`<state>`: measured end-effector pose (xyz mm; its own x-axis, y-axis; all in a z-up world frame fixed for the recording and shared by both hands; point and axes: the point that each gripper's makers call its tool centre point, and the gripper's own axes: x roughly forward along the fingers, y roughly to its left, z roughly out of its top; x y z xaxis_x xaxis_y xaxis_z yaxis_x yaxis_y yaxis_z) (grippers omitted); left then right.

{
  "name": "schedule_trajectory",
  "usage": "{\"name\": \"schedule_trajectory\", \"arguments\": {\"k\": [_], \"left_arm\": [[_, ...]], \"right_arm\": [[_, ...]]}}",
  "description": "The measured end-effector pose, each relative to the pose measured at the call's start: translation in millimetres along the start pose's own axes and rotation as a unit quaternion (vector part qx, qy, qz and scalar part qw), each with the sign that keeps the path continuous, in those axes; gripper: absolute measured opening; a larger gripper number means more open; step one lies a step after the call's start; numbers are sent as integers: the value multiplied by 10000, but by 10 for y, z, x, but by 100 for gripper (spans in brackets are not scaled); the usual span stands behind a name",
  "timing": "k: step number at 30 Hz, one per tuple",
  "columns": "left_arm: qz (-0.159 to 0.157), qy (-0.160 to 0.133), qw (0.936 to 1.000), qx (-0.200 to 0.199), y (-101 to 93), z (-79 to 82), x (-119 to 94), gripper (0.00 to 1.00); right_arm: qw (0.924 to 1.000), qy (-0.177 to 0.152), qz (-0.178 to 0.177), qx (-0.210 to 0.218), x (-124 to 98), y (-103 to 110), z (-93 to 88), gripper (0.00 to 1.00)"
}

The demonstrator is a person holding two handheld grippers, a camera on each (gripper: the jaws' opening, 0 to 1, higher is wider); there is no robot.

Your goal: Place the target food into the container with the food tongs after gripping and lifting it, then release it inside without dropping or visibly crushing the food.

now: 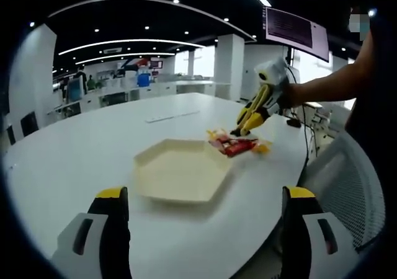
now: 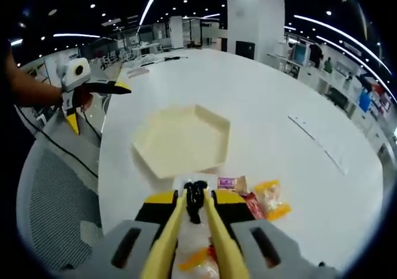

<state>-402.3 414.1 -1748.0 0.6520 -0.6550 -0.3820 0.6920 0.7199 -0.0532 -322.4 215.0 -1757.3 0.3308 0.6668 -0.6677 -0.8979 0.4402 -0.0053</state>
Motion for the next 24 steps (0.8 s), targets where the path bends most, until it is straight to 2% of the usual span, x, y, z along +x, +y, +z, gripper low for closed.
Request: {"name": "schedule_trajectory", "arguments": {"k": [12,16,20,24], "left_arm": [[-5,20,10000,-3,8,-4,0,100],[-19,44,10000,44,-3,-6,4,100],[66,-76,9999,43,25,43,-24,100],[-6,-74,10000,23,3,38,-14,100]], "right_arm": [[9998,-194,21,-65,139,78,346,20],[9997,-193,58,-138,206,81,456,20],[9996,-163,111,-215,302,78,592,20],[9992,-177,178,-297,394,118,735,20]]}}
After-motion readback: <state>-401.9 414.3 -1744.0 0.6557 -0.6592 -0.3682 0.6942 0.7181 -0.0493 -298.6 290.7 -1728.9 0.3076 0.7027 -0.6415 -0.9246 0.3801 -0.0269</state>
